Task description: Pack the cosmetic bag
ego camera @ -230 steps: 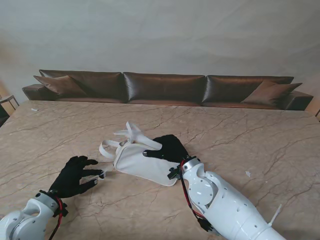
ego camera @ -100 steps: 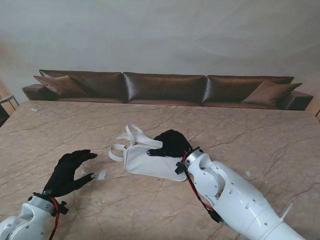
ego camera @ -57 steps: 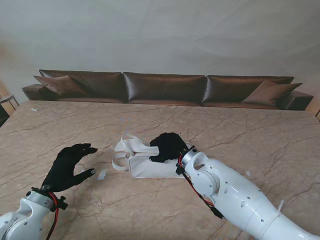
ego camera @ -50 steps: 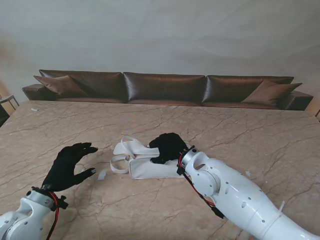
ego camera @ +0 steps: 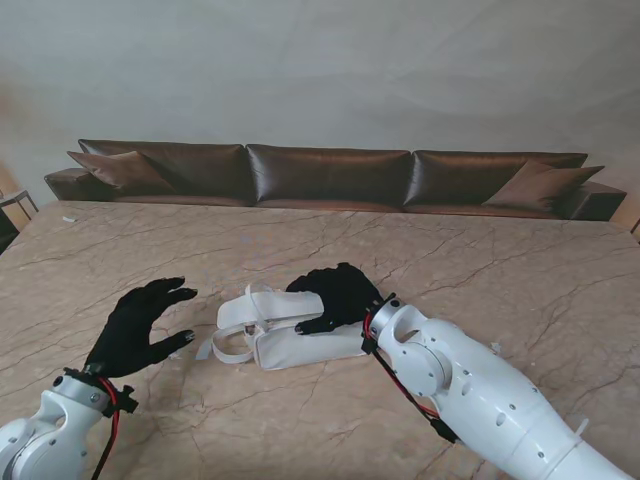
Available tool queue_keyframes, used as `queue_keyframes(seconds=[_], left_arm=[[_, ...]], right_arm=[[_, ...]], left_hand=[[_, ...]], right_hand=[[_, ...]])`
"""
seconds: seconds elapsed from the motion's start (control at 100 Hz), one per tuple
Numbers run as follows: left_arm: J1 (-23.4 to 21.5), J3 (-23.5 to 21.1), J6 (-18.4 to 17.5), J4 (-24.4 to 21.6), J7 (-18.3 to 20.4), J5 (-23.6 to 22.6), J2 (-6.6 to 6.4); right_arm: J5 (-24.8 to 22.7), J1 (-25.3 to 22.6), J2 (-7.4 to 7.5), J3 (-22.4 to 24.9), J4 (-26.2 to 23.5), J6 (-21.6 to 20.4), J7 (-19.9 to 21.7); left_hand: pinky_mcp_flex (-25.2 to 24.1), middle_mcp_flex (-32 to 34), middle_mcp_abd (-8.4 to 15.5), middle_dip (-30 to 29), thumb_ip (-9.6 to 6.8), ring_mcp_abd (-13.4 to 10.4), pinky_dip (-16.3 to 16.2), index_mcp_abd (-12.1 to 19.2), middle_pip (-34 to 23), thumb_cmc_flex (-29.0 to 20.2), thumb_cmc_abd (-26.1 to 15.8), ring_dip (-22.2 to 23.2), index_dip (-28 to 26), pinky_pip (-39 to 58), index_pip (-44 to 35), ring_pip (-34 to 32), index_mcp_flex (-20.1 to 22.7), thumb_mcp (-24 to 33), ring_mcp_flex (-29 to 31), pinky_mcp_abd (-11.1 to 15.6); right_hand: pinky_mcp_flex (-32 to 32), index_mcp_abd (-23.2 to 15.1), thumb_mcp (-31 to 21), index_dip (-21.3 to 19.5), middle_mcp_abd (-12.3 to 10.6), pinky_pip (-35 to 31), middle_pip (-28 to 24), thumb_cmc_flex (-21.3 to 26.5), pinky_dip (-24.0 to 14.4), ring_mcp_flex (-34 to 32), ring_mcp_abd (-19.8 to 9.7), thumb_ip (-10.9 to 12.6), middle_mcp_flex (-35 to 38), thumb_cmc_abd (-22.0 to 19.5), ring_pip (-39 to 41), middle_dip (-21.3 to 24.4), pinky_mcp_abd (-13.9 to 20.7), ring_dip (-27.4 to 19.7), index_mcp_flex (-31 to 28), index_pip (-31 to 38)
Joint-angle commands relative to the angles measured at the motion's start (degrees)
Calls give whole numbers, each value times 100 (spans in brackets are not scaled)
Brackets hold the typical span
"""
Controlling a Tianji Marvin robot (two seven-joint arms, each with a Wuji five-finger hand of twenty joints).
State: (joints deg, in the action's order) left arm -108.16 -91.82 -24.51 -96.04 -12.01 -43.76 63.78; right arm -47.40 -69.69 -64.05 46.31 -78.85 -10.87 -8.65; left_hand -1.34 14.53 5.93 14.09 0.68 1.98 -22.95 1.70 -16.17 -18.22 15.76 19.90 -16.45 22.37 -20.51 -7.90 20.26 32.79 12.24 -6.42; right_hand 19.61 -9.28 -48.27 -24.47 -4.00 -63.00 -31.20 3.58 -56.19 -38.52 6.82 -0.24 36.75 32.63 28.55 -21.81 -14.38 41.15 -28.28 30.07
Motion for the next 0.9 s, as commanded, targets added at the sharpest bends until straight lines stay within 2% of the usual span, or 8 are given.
queue_keyframes(seconds=[0.0,0.09,0.24,0.39,0.45,0.53,0.67,0.89], left_arm=[[-14,6,23,-82,25,-21,3],[7,29,38,-115,65,0,0],[42,99,74,-152,66,19,2],[66,189,123,-182,36,32,8],[80,227,153,-194,24,34,10],[104,278,190,-206,-19,18,16],[121,370,284,-259,-75,44,30],[186,505,399,-278,-172,39,45]], right_arm=[[16,-76,21,61,-145,-68,-4],[47,-210,39,222,-312,-127,63],[22,-509,52,610,-588,-230,-8],[51,-985,85,1204,-993,-441,13],[74,-1195,99,1458,-1115,-592,21],[62,-1452,100,1770,-1181,-829,-96],[173,-1895,81,2240,-1244,-1189,-276],[202,-2298,11,2609,-1101,-1621,-777]], left_hand=[[-73,-14,-64,-70,-158,-180,134,-104,150,149,-280,-68,76,64,209,146,30,-124,-15,226],[-46,-27,-96,-69,-190,-192,343,-155,152,137,-286,-78,99,-10,255,138,39,-180,-54,362],[19,15,-205,-94,-210,-245,673,-384,153,149,-306,-181,261,-60,424,188,120,-234,-72,661],[69,21,-339,-143,-230,-313,803,-519,228,201,-379,-290,445,102,588,170,155,-293,-38,950],[73,9,-362,-158,-249,-326,838,-551,253,219,-420,-329,525,137,695,139,162,-322,-55,1022],[96,-18,-408,-168,-268,-314,864,-606,271,277,-524,-363,590,181,781,104,167,-372,-78,1039],[114,-26,-488,-188,-344,-234,761,-674,302,367,-712,-409,683,502,918,36,165,-573,-80,914],[58,-58,-595,-218,-404,-151,759,-751,357,425,-890,-428,736,553,1006,11,137,-789,-126,941]], right_hand=[[-275,75,75,223,-47,309,271,-403,107,269,-37,-99,-388,-216,-443,209,-118,-303,360,-133],[-568,144,131,452,6,858,532,-739,399,502,-11,-192,-725,-397,-1022,540,-130,-751,712,-290],[-1035,367,171,709,200,2238,1048,-1070,1730,973,66,-275,-1099,-595,-1867,875,14,-1616,980,-395],[-1069,607,209,888,435,2884,1598,-1180,2809,1183,-15,-272,-1070,-798,-2071,1126,539,-2151,963,-411],[-1028,697,220,972,503,3116,1808,-1220,3338,1268,-170,-252,-1033,-894,-2115,1219,889,-2348,945,-429],[-951,813,229,1067,560,3206,2073,-1348,3746,1314,-361,-223,-925,-1097,-2133,1346,1239,-2503,950,-479],[-1054,984,312,1281,626,3129,3123,-1637,4185,1463,-506,-164,-491,-1559,-2109,1883,1461,-2635,1071,-590],[-1076,1033,437,1326,659,3089,3177,-1645,4259,1480,-503,-76,-472,-1887,-2083,1930,1473,-2645,1087,-594]])
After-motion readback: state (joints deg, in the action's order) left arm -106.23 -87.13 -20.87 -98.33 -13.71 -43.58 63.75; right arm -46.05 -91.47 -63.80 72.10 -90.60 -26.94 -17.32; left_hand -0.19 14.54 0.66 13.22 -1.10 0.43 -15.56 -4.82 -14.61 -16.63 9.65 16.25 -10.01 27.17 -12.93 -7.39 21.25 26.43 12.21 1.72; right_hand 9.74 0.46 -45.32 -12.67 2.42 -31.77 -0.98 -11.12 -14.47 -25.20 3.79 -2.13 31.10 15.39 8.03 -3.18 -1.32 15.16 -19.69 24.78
